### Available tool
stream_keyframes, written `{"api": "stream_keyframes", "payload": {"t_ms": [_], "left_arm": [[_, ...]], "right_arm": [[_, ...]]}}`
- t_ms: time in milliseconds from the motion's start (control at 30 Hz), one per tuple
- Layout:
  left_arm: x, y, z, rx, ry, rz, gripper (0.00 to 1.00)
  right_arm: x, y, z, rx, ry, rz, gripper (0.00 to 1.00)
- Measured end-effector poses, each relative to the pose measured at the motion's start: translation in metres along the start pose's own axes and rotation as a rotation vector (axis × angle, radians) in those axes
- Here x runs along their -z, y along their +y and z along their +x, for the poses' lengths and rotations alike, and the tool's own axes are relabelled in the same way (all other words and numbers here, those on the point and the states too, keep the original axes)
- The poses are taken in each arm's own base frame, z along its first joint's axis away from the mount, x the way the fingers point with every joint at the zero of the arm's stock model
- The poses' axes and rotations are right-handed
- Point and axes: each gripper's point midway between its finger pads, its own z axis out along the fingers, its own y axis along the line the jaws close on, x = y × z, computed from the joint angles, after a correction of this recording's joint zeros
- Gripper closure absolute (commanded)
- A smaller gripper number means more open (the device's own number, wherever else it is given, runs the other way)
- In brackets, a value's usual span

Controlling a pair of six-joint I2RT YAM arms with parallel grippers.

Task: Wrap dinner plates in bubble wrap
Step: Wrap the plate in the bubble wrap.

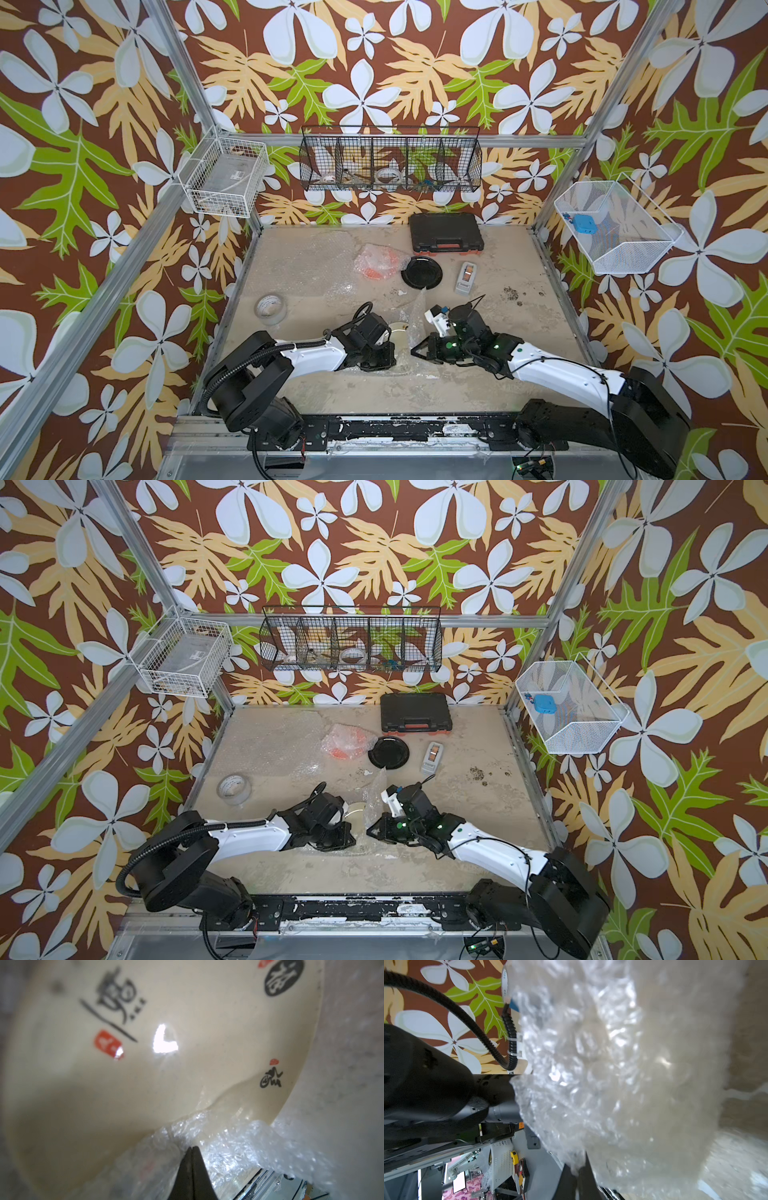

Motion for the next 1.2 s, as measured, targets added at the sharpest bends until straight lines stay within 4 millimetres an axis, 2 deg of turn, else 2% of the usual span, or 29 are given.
{"api": "stream_keyframes", "payload": {"t_ms": [133,233,400,600,700,833,900,1033,1200], "left_arm": [[0.004,0.004,-0.001,0.012,-0.006,0.001,1.00],[0.006,0.007,-0.001,0.019,-0.013,0.002,1.00],[0.006,0.009,0.000,0.024,-0.013,0.010,1.00],[0.010,0.007,0.000,0.032,-0.019,0.013,1.00],[0.024,-0.009,-0.009,0.027,-0.039,0.027,1.00],[0.053,-0.056,-0.040,-0.015,-0.137,0.117,1.00],[0.054,-0.063,-0.046,-0.019,-0.145,0.129,1.00],[0.035,-0.051,-0.042,0.004,-0.105,0.072,1.00],[0.009,-0.016,-0.023,0.036,-0.039,-0.032,1.00]], "right_arm": [[-0.026,-0.007,0.013,-0.009,0.051,0.007,1.00],[-0.041,-0.021,0.021,-0.031,0.084,0.028,1.00],[-0.062,-0.034,0.022,-0.049,0.111,0.042,1.00],[-0.075,-0.044,0.019,-0.045,0.133,0.087,1.00],[-0.078,-0.047,0.019,-0.043,0.138,0.092,1.00],[-0.078,-0.048,0.020,-0.038,0.135,0.084,1.00],[-0.078,-0.047,0.020,-0.036,0.132,0.081,1.00],[-0.077,-0.047,0.020,-0.035,0.129,0.081,1.00],[-0.072,-0.046,0.019,-0.035,0.121,0.092,0.99]]}}
